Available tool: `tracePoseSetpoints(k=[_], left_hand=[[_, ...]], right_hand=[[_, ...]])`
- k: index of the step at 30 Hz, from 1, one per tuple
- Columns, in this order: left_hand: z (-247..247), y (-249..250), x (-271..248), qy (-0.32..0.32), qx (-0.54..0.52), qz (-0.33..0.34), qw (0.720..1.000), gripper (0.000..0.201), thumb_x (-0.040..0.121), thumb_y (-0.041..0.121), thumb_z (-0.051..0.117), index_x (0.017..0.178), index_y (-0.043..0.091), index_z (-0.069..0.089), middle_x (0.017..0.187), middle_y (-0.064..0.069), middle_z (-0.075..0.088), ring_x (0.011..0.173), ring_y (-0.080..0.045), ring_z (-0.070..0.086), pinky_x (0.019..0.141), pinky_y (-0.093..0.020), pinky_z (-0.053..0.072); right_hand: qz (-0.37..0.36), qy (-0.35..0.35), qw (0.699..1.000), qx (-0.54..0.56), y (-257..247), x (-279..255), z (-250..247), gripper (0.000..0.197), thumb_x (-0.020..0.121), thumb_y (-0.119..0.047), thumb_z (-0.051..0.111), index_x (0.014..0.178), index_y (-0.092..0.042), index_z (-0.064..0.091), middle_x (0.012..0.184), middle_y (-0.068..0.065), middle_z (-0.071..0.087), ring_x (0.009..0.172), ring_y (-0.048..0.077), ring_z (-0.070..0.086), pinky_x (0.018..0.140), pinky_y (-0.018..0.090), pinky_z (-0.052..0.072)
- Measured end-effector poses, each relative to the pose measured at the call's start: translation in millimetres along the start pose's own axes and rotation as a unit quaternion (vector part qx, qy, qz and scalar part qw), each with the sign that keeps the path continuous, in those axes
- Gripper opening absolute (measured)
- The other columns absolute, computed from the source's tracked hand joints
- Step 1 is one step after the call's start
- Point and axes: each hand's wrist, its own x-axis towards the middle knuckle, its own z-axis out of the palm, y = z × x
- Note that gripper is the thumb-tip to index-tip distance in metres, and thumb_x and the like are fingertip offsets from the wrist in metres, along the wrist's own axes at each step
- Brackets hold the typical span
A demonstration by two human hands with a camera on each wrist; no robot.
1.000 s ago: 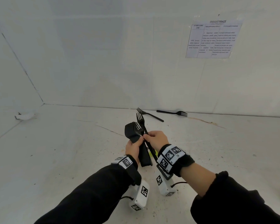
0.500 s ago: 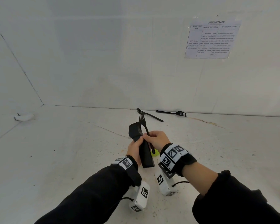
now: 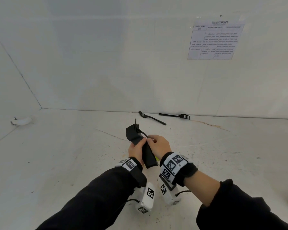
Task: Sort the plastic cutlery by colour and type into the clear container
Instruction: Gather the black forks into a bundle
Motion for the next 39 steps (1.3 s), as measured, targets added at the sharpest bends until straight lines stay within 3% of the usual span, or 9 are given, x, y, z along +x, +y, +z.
tracePoseSetpoints(k=[9,14,18,21,24,29,32,36,39], left_hand=[[9,4,5,0.001,-0.018,-0.022,1.0,0.041,0.084,0.024,0.065,0.118,0.003,0.057,0.112,-0.022,0.064,0.105,-0.038,0.062,0.094,-0.051,0.05],[12,3,14,-0.017,-0.023,-0.003,1.0,0.023,0.09,0.013,0.059,0.111,0.004,0.055,0.1,-0.018,0.064,0.085,-0.029,0.064,0.056,-0.032,0.056],[14,4,23,-0.009,-0.013,0.009,1.0,0.028,0.089,0.013,0.061,0.113,0.002,0.055,0.093,-0.015,0.063,0.078,-0.027,0.061,0.067,-0.035,0.054],[12,4,28,-0.022,-0.021,0.001,1.0,0.024,0.089,0.011,0.06,0.111,0.002,0.055,0.088,-0.013,0.064,0.062,-0.023,0.063,0.054,-0.028,0.055],[10,5,34,-0.022,-0.024,-0.013,0.999,0.02,0.088,0.007,0.061,0.107,0.003,0.056,0.079,-0.01,0.061,0.045,-0.016,0.061,0.047,-0.025,0.053],[11,8,42,-0.017,-0.031,-0.03,0.999,0.015,0.085,0.003,0.063,0.1,0.003,0.057,0.077,-0.01,0.061,0.044,-0.019,0.058,0.046,-0.024,0.052],[11,11,44,-0.025,-0.025,-0.042,0.998,0.013,0.082,0.004,0.065,0.094,0.005,0.06,0.082,-0.01,0.064,0.049,-0.021,0.058,0.049,-0.027,0.051],[9,14,49,-0.015,-0.018,-0.056,0.998,0.015,0.08,0.003,0.068,0.092,0.005,0.059,0.076,-0.011,0.062,0.045,-0.022,0.059,0.048,-0.028,0.049],[10,16,51,-0.009,-0.018,-0.059,0.998,0.015,0.079,0.002,0.069,0.091,0.005,0.059,0.074,-0.01,0.063,0.048,-0.022,0.063,0.048,-0.026,0.049]], right_hand=[[0.01,-0.001,1.0,0.007,7,12,-8,0.021,0.091,-0.024,0.056,0.106,-0.012,0.062,0.107,0.005,0.064,0.101,0.019,0.059,0.085,0.025,0.045],[-0.007,-0.015,1.0,0.01,9,27,-14,0.004,0.086,-0.021,0.061,0.087,-0.017,0.061,0.087,0.002,0.063,0.082,0.017,0.061,0.077,0.031,0.056],[-0.032,-0.045,0.998,-0.002,8,34,-22,0.008,0.088,-0.02,0.059,0.086,-0.014,0.064,0.076,-0.001,0.061,0.068,0.011,0.056,0.058,0.018,0.048],[-0.022,-0.091,0.995,-0.041,2,47,-30,0.016,0.089,-0.03,0.059,0.088,-0.016,0.067,0.071,-0.008,0.058,0.064,0.004,0.051,0.058,0.015,0.041],[0.0,-0.108,0.987,-0.12,-7,76,-38,0.035,0.093,-0.04,0.048,0.1,-0.012,0.067,0.089,0.001,0.061,0.074,0.015,0.053,0.067,0.025,0.045],[0.039,-0.026,0.987,-0.152,-22,144,-28,0.037,0.099,-0.016,0.037,0.132,-0.004,0.049,0.136,0.013,0.05,0.126,0.028,0.046,0.105,0.031,0.036],[0.021,-0.043,0.967,-0.248,-19,166,-21,0.038,0.099,-0.011,0.037,0.135,-0.003,0.043,0.14,0.015,0.046,0.13,0.029,0.044,0.108,0.033,0.034],[0.011,-0.077,0.932,-0.354,-10,182,-13,0.032,0.097,-0.005,0.038,0.125,0.0,0.051,0.132,0.016,0.052,0.125,0.031,0.049,0.103,0.038,0.042],[0.014,-0.1,0.918,-0.385,-6,185,-13,0.033,0.097,-0.012,0.04,0.125,0.0,0.051,0.134,0.016,0.051,0.125,0.031,0.048,0.103,0.039,0.042]])
